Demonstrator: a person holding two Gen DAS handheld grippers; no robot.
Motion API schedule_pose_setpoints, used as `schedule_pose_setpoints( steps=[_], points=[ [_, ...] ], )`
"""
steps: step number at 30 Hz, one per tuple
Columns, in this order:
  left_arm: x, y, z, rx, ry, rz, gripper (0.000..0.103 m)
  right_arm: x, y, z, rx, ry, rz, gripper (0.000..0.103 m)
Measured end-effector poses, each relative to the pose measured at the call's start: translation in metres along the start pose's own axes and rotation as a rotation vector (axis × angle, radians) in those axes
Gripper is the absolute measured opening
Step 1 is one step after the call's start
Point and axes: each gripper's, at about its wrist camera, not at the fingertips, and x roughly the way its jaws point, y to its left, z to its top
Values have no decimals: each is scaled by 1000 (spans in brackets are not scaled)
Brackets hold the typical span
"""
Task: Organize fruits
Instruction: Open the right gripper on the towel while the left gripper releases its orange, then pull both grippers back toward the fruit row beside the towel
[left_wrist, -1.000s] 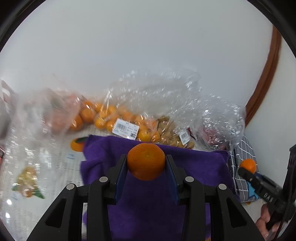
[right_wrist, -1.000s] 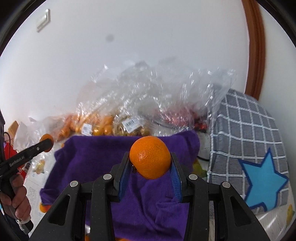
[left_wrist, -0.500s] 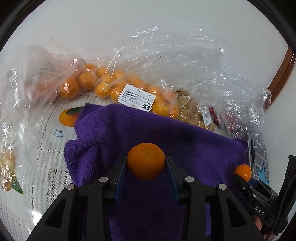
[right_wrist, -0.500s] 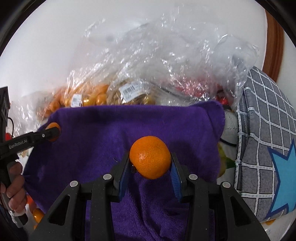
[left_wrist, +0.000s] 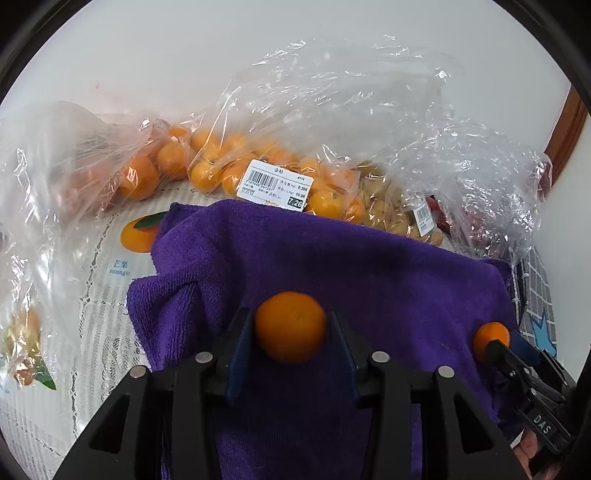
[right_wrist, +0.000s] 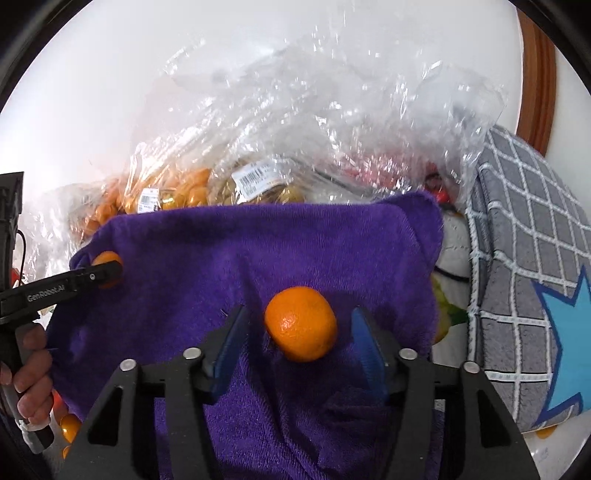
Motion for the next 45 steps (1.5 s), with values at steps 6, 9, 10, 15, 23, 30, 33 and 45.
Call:
schedule_pose_setpoints(
  steps=[6,9,10,15,23,30,33,45],
  points=[
    [-16,-6,2,12,-25,27,46,-35,11,7,-42,-52,-28,61],
    [-38,-8,5,0,-68,1,46,-69,14,6,-12,-123,-58,61],
    [-46,-8,6,2,-84,-12,46,-80,13,3,3,-136,-51,61],
    [-94,-11,-1,30,-174,-57,46,-121,13,-13,37,-146,-133,61],
    [-136,-11,-38,75,-164,-38,45,-172,35,-52,18,-158,-91,61],
    [-153,4,-86,79,-133,-22,45,-177,60,-91,-32,-135,-41,61],
    [-154,11,-108,80,-118,5,45,-175,63,-110,-31,-112,-17,61],
    [-137,49,-138,21,-102,-56,46,-142,75,-138,-25,-2,95,54]
  ],
)
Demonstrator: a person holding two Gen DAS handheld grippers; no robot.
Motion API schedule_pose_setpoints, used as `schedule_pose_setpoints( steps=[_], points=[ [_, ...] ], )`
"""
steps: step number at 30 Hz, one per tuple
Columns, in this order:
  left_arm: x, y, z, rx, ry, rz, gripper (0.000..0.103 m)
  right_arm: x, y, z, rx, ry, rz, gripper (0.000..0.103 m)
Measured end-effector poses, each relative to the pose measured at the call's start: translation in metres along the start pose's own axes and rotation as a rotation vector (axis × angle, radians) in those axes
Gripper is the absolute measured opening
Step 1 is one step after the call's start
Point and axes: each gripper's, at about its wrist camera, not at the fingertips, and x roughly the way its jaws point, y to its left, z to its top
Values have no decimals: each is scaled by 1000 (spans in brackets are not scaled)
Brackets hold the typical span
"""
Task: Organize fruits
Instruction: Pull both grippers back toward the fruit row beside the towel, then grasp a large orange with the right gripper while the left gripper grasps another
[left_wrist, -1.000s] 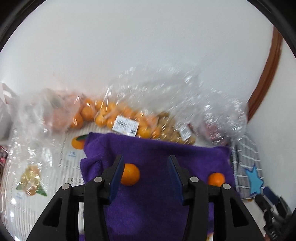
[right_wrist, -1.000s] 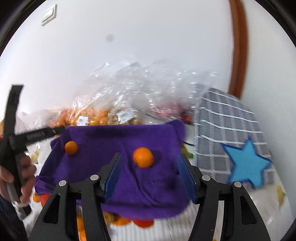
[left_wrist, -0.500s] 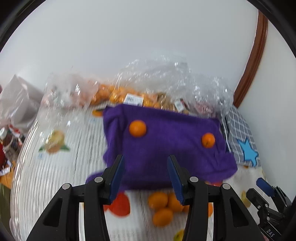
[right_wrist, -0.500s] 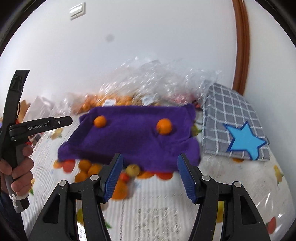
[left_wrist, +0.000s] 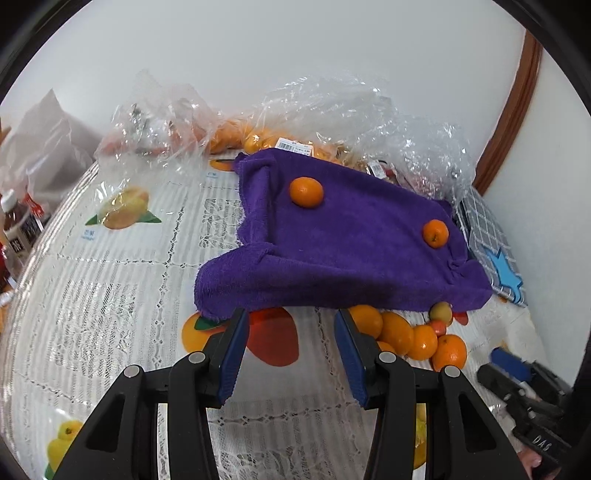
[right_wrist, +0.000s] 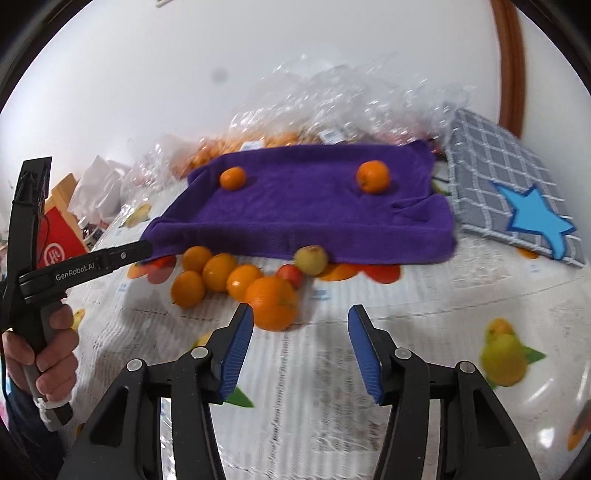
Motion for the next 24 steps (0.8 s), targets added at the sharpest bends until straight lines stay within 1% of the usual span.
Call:
schedule_pose_setpoints(
  steps=[3,5,7,10,13,14,17,20,24],
  points=[
    [3,9,-6,-28,-17,-25,47,14,9,-1,-9,25,29,54],
    [5,12,-5,-46,-2,-18,47,26,16,-3,-26,47,18,54],
    [6,15,-5,-67,-7,-27,48,35,18,-3,-32,66,2,54],
    [12,18,-8,-86,8,-13,48,45,20,-1,-35,88,-9,54],
    [17,20,-10,-97,26,-5,48,53,23,2,-47,97,-45,54],
    [17,21,-10,-102,25,-7,48,55,24,3,-53,98,-50,54],
    [16,22,-10,-108,15,-17,48,57,28,4,-82,87,-62,40],
    [16,21,-11,-110,17,-37,48,53,26,2,-78,77,-61,40],
    [16,14,-13,-89,23,-89,48,36,17,0,-66,33,-63,39]
  ],
)
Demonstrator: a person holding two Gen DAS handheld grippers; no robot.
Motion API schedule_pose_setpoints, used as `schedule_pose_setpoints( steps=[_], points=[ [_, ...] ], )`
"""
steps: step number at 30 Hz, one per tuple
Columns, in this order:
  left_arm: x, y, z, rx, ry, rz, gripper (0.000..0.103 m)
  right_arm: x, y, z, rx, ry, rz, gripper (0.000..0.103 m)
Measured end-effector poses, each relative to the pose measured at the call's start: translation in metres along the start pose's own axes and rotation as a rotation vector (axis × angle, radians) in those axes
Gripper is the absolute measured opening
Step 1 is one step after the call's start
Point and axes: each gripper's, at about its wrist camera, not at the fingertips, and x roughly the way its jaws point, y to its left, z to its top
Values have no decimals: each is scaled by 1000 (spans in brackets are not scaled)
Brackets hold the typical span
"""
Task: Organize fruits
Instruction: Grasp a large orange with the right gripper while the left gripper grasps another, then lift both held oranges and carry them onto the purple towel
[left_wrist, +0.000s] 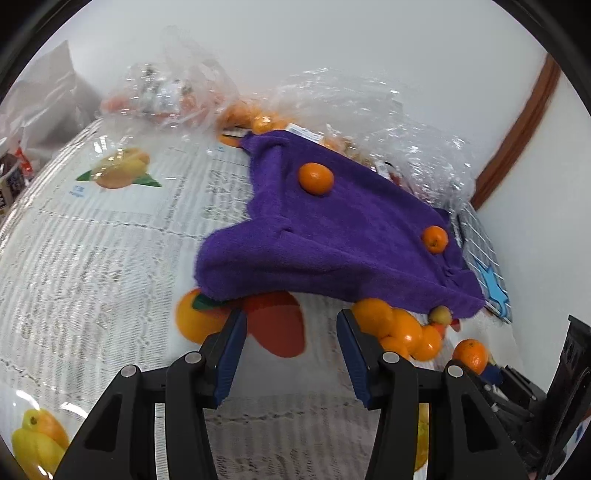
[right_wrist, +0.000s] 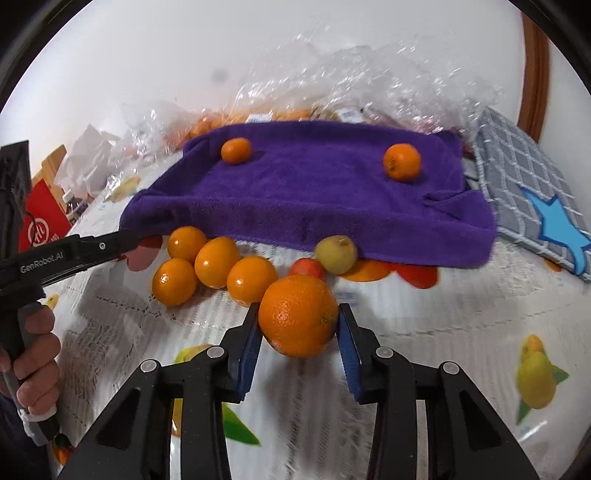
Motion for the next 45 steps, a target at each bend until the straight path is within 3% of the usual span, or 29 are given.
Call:
schedule_pose_setpoints(
  steps=[6,9,15,18,20,21,24,38,45],
  points=[
    [-5,-23,-8,92,-4,-78,53,-18,-28,-11,27,-38,-33,39],
    [2,-37,-13,123,40,-128,53,-21,-41,-19,33,-37,-66,39],
    [11,-56,-22,139,67,-97,53,-29,-65,-27,71,-50,-63,40],
    [15,-62,-25,143,73,-79,51,-29,-72,-28,95,-45,-39,40],
    [16,-65,-26,156,72,-66,43,-29,-73,-29,102,-45,-32,40],
    [18,-66,-27,163,79,-63,34,-29,-73,-30,103,-46,-28,40],
    [19,-71,-28,192,78,-58,32,-31,-73,-31,108,-52,-12,40],
    [-4,-69,-29,171,-21,-102,32,-32,-72,-32,111,-69,-21,40],
    [-18,-69,-28,183,-98,-65,32,-37,-74,-33,121,-86,-17,40]
  ],
)
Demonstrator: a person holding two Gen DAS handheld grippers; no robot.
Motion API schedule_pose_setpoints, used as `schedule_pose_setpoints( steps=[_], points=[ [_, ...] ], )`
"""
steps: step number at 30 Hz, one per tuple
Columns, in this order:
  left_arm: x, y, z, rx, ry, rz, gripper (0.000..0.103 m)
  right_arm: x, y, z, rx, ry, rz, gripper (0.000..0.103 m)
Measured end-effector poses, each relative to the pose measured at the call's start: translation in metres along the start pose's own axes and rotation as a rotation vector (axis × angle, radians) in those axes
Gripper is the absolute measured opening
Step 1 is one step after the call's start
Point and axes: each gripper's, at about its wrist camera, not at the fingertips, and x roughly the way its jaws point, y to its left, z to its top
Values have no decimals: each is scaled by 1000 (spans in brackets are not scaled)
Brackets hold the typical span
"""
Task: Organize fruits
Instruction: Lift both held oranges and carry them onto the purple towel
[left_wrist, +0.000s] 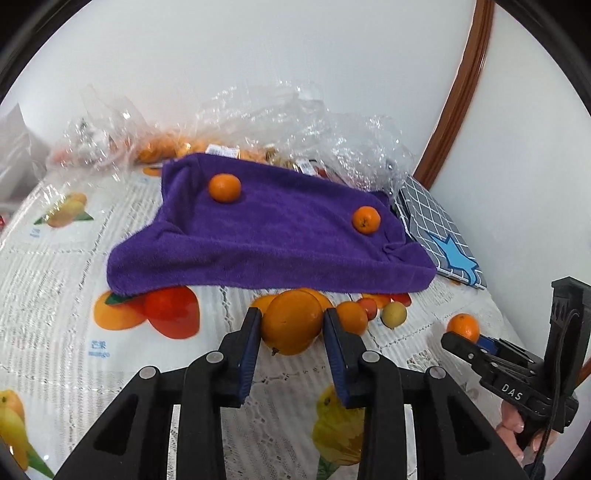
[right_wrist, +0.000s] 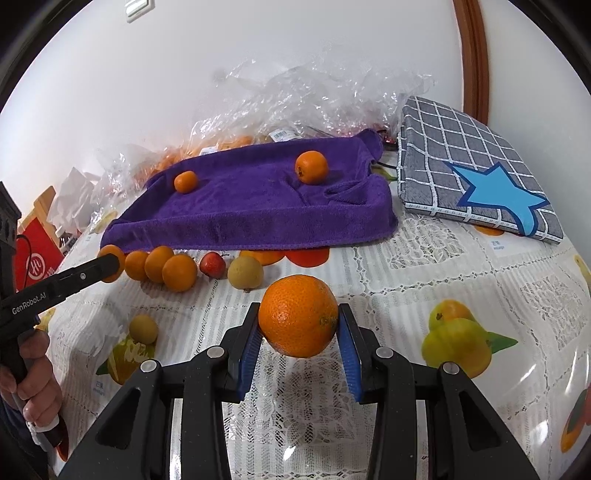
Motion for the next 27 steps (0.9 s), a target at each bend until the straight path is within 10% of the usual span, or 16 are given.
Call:
schedule_pose_setpoints(
  steps=[27],
  points=[
    [-3,16,92,-72,-193,140,32,-8,4,96,-41,-128,6,40]
  ],
)
